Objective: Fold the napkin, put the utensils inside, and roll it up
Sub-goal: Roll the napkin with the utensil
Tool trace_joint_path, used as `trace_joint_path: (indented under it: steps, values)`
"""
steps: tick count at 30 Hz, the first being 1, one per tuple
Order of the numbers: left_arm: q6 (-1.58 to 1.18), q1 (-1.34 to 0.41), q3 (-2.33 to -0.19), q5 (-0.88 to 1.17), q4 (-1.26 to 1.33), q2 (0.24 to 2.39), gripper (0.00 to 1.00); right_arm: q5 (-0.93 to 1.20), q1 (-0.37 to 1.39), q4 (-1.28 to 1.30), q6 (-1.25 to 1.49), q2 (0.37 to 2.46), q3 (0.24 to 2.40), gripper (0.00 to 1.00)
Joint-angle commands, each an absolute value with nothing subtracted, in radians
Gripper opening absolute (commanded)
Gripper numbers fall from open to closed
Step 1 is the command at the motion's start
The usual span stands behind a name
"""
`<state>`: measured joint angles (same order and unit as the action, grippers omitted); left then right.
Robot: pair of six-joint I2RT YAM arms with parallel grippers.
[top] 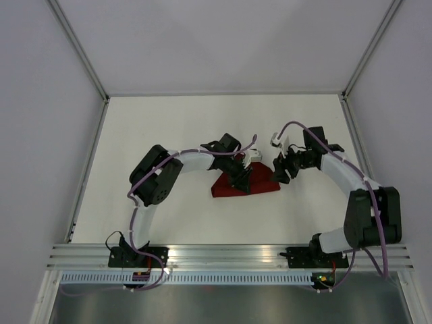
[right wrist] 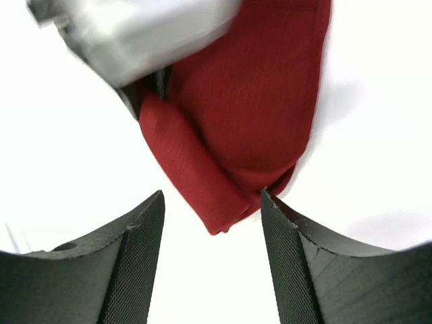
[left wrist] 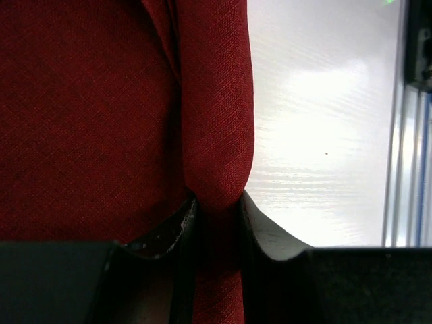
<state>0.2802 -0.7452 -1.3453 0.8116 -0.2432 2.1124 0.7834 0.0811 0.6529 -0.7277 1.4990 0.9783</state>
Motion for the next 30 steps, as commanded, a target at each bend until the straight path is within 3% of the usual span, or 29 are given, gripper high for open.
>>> trace_joint_path:
  steps: [1, 8, 12, 20, 25, 30]
  values:
    - [0.232, -0.73, -1.39, 0.833, -0.412, 2.215, 0.1, 0.677, 0.139, 0.385, -0.753, 1.358, 0.818, 0.65]
    - [0.212, -0.727, -1.469, 0.836, -0.488, 2.269, 0.12, 0.417, 0.405, 0.152, -0.756, 1.194, 0.609, 0.68]
    - [0.201, -0.726, -1.485, 0.831, -0.506, 2.284, 0.13, 0.315, 0.535, 0.078, -0.773, 1.235, 0.578, 0.68]
    - [0.189, -0.726, -1.509, 0.833, -0.514, 2.283, 0.2, 0.278, 0.615, 0.046, -0.77, 1.327, 0.572, 0.66]
    - [0.19, -0.726, -1.514, 0.833, -0.514, 2.272, 0.32, 0.265, 0.621, 0.052, -0.779, 1.393, 0.581, 0.58]
    - [0.183, -0.726, -1.514, 0.827, -0.496, 2.24, 0.4, 0.278, 0.621, 0.069, -0.782, 1.411, 0.574, 0.38]
